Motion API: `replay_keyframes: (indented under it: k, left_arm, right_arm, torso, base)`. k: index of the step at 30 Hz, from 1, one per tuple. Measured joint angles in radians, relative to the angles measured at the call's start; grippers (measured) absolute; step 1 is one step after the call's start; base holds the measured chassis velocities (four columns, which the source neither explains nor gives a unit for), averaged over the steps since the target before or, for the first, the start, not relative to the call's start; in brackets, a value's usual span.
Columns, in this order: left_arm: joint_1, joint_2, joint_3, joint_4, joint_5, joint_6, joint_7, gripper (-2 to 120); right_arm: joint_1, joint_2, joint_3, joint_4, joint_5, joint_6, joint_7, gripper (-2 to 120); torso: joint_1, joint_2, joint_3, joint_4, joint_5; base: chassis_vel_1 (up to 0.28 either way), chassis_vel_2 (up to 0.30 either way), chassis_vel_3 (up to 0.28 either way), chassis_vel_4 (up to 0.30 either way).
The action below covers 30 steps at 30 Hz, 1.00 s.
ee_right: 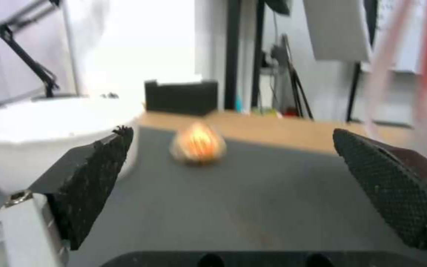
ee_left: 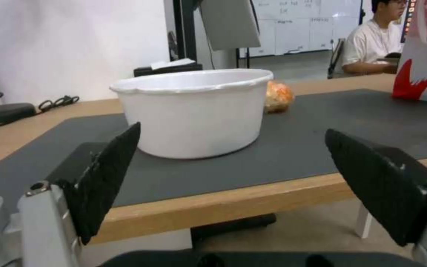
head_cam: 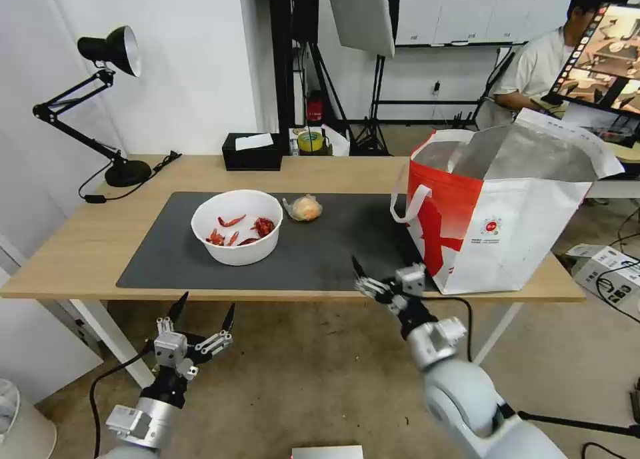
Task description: Pick up the trash from the table and place it into the takeout bag.
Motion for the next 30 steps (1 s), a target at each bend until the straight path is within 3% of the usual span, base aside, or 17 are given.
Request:
replay_keyframes:
  k: [6,12,25,30]
  left_arm:
    - [0.004,0.000,-0.004,-0.001,0.000,-0.001,-0.001,100]
    - [0.013,-0.002,-0.012,-0.001,0.000,-0.005,-0.001,100]
    - [0.023,-0.003,-0.021,-0.004,0.007,-0.012,-0.001,100]
    - [0.032,-0.012,-0.023,-0.004,0.016,-0.023,0.000,100]
  right_arm:
    - [0.227,0.034,-0.125,-0.120,0.075,-0.048,0.037,100]
    - [0.491,0.124,-0.242,-0.359,0.165,-0.077,0.077,100]
    - [0.709,0.284,-0.291,-0.694,0.200,-0.131,0.096,100]
    - [0.777,0.341,-0.298,-0.846,0.225,-0.214,0.021,100]
  torso:
    - [0.000,0.000,0.000,0.0003,-0.0001]
    - [0.000,0.000,0.000,0.0004,-0.0001]
    - [0.000,0.000,0.000,0.0003,-0.0001]
    - [0.000,0.000,0.000,0.0002,0.0000]
  base:
    - [0.000,0.000,0.000,0.000]
    - [0.000,0.000,0.000,0.000]
    - [0.000,0.000,0.000,0.000]
    - [0.000,0.000,0.000,0.000]
